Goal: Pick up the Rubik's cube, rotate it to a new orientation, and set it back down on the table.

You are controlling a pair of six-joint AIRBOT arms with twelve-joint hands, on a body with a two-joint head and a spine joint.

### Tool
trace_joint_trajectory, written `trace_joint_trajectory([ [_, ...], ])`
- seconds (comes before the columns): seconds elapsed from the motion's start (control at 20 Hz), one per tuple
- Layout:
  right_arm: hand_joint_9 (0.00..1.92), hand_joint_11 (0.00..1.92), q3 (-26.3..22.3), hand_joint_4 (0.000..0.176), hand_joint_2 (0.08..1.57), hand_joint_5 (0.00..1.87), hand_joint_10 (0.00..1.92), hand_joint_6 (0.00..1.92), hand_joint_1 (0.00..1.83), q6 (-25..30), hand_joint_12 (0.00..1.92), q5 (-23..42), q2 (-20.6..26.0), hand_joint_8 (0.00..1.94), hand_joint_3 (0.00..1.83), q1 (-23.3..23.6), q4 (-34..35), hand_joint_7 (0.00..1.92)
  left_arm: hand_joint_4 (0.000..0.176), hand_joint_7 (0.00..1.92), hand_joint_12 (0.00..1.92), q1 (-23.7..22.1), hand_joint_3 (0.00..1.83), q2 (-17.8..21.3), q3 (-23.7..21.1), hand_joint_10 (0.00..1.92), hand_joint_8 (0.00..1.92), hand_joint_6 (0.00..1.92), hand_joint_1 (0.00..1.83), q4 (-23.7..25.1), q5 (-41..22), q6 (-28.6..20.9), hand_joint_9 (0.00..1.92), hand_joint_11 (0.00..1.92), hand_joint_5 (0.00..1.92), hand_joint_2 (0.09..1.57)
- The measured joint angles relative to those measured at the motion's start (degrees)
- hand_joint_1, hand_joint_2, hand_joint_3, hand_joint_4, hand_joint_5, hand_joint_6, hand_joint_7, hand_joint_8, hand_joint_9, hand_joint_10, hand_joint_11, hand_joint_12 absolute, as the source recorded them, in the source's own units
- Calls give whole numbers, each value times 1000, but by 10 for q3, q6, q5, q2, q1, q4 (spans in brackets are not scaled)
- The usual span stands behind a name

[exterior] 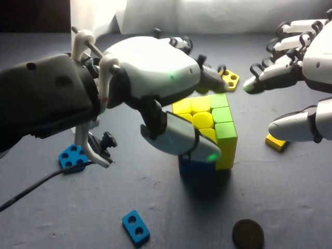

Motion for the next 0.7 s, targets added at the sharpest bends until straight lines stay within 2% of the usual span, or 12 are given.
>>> trace_joint_trajectory([
  [0.05,456,206,0,0,1263,483,1629,891,41,0,1893,0,0,1204,2,0,0,594,0,638,1523,-4,4,0,-5,1157,806,56,367,2,10,0,541,313,741,1118],
  [0.1,466,275,0,0,1268,468,1743,1068,38,0,1915,0,0,1364,2,0,0,581,0,611,1556,-9,3,0,-7,1298,1057,87,360,2,16,0,545,338,811,1134],
  [0.15,507,340,0,0,1278,518,1794,1186,23,0,1920,-2,-1,1444,3,0,0,645,0,557,1591,-16,5,0,-8,1421,1261,132,312,3,19,0,521,343,866,1162],
  [0.2,540,388,0,0,1277,603,1798,1182,37,0,1921,-4,-2,1464,1,0,0,702,0,542,1614,-23,1,0,-8,1465,1342,394,289,3,19,0,523,358,796,1184],
  [0.3,588,482,0,0,1281,665,1780,1173,26,0,1921,-5,-3,1463,2,0,1,759,0,564,1634,-30,0,1,-8,1466,1361,761,318,3,16,0,545,369,669,1186],
  [0.4,593,509,0,0,1285,687,1790,1191,21,-2,1921,-8,-3,1476,2,0,1,777,0,608,1654,-43,0,4,-8,1472,1362,854,347,7,23,0,585,400,681,1177],
  [0.5,579,510,0,0,1289,684,1839,1315,21,-2,1921,-9,-3,1550,2,0,1,759,0,656,1701,-56,2,10,-7,1485,1382,873,334,14,35,0,603,396,695,1185],
  [0.7,592,493,0,0,1293,698,1839,1348,4,-3,1921,-9,-3,1595,2,0,1,776,0,632,1764,-72,1,11,-7,1520,1437,991,357,17,47,0,591,374,639,1193],
])
